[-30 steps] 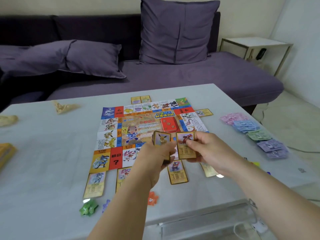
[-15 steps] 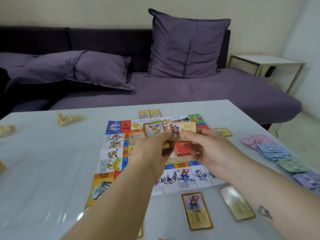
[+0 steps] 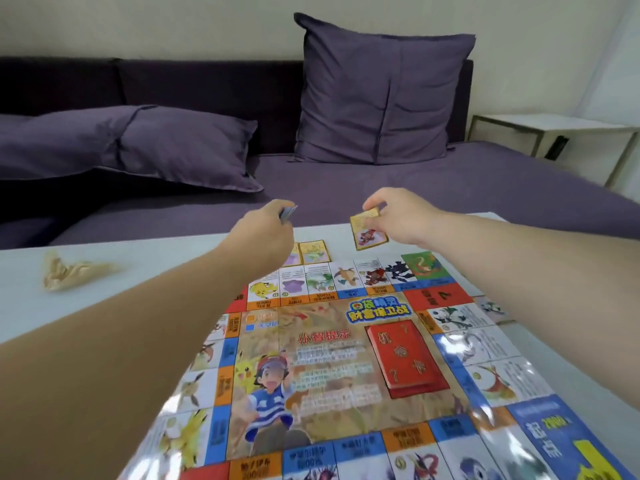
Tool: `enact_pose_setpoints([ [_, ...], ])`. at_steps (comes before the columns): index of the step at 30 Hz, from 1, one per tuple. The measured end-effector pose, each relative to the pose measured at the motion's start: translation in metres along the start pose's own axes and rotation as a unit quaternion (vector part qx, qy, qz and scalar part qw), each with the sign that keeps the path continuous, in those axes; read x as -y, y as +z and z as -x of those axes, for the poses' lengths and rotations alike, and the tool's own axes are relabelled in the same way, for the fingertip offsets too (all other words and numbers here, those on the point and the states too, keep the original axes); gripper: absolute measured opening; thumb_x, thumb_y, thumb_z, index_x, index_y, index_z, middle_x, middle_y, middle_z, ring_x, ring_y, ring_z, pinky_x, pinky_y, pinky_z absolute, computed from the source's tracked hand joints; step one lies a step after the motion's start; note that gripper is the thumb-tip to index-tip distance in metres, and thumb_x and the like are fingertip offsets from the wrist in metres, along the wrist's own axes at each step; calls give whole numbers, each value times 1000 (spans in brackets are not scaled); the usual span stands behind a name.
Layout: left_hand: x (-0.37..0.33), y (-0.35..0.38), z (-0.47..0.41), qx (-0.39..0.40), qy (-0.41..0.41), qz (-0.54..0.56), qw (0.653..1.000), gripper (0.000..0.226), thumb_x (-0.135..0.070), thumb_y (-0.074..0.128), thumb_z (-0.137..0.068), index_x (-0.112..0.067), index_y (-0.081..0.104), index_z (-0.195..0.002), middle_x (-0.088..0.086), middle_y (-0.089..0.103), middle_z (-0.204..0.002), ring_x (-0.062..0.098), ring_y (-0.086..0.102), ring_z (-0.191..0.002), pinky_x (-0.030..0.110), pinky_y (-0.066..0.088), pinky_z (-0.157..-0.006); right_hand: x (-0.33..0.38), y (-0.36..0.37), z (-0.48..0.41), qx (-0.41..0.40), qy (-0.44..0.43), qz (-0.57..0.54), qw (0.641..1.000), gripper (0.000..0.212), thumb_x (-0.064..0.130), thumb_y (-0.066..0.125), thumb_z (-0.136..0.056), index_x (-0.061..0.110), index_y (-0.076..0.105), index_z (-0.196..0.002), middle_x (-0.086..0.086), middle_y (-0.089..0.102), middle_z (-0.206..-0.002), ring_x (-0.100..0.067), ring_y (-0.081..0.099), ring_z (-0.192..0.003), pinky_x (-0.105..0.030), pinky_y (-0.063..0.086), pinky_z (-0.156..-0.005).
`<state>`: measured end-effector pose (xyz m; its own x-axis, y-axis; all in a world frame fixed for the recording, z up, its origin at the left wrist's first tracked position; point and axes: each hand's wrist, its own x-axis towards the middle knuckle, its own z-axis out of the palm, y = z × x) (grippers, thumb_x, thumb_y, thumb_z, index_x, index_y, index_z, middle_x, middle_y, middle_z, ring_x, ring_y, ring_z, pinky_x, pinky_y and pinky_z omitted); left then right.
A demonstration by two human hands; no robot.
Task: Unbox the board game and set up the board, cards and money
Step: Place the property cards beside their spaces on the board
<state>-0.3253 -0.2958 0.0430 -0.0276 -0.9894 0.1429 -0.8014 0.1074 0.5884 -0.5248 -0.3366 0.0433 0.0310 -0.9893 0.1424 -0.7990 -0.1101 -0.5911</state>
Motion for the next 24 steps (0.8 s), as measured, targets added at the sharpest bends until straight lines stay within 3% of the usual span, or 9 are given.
enact_pose_setpoints([
  [5, 17, 18, -34, 41, 35, -121, 991, 51, -9, 30, -98, -37, 36, -140, 7, 48, -132, 31, 51, -98, 33, 41, -68, -21, 26, -31, 8, 16, 54, 998, 33, 13, 56, -94, 13, 55, -127, -7, 54, -129, -21, 52, -112, -24, 37, -83],
  [10, 22, 36, -44, 81, 23, -95, 992, 48, -7, 32, -99, -29, 36, -141, 5, 50, -136, 18, 52, -73, 24, 39, -51, -38, 41, -45, 19, 27, 83, 996, 33, 17, 57, -94, 16, 55, -127, -6, 52, -133, -25, 50, -120, -31, 39, -97],
  [13, 24, 43, -46, 77, 27, -100, 992, 48, -7, 32, -99, -27, 35, -142, 5, 49, -139, 19, 51, -81, 22, 38, -52, -42, 47, -48, 21, 21, 98, 995, 33, 23, 58, -93, 20, 56, -126, -5, 56, -129, -28, 46, -121, -37, 41, -100],
  [16, 24, 46, -48, 76, 31, -102, 991, 49, -5, 32, -99, -26, 34, -143, 4, 47, -141, 20, 51, -91, 25, 39, -64, -45, 49, -49, 27, 13, 127, 991, 34, 30, 57, -93, 24, 55, -126, -5, 57, -127, -30, 41, -124, -41, 39, -101],
  [20, 23, 46, -50, 69, 32, -99, 992, 50, -4, 33, -98, -27, 35, -142, 5, 50, -136, 22, 53, -88, 26, 40, -58, -48, 49, -48, 31, 8, 143, 989, 34, 35, 54, -94, 28, 54, -127, -3, 56, -129, -30, 39, -125, -42, 37, -102],
  [24, 19, 42, -48, 58, 43, -102, 992, 48, -5, 33, -99, -27, 36, -142, 3, 50, -137, 20, 52, -94, 26, 39, -65, -48, 49, -45, 32, 22, 169, 985, 35, 40, 51, -95, 31, 50, -129, -1, 54, -131, -29, 34, -128, -41, 32, -100],
])
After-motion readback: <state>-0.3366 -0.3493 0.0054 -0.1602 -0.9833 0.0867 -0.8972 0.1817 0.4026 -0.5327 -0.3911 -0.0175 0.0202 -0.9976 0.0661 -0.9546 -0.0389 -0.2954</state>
